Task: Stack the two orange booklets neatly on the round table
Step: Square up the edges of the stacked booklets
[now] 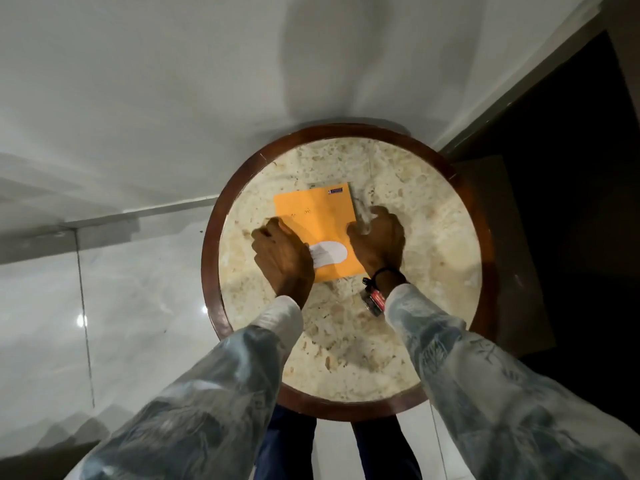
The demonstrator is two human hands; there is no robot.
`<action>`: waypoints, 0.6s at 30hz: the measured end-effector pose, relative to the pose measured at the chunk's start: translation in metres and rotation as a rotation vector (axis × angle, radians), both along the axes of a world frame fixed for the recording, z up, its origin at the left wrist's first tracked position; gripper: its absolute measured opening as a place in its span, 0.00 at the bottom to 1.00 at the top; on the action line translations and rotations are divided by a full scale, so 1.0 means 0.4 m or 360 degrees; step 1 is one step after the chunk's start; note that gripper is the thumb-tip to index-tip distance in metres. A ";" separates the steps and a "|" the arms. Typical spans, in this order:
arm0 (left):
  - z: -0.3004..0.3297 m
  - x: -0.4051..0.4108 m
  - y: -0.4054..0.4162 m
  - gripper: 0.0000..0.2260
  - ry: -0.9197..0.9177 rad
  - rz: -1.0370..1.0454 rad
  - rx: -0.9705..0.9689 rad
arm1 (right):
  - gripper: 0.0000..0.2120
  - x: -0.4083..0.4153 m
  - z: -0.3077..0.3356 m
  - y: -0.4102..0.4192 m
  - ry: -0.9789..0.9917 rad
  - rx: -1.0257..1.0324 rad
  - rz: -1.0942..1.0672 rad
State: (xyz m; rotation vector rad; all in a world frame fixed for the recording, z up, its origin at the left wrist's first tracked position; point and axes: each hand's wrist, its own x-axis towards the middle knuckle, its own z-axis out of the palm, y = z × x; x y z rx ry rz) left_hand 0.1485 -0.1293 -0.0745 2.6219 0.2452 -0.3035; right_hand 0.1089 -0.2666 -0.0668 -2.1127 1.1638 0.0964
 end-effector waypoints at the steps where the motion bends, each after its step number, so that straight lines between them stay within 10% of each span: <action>1: 0.003 -0.001 -0.002 0.13 -0.0102 -0.0092 0.0028 | 0.23 -0.041 0.015 -0.006 -0.0054 -0.0036 -0.0104; 7: -0.040 -0.042 -0.016 0.31 -0.0013 -0.1148 0.0087 | 0.28 -0.306 0.044 0.013 0.0196 0.0000 -0.0513; 18: -0.113 -0.048 0.014 0.35 -0.0041 -0.1320 0.0258 | 0.22 -0.194 -0.014 -0.062 0.0035 0.0095 -0.0329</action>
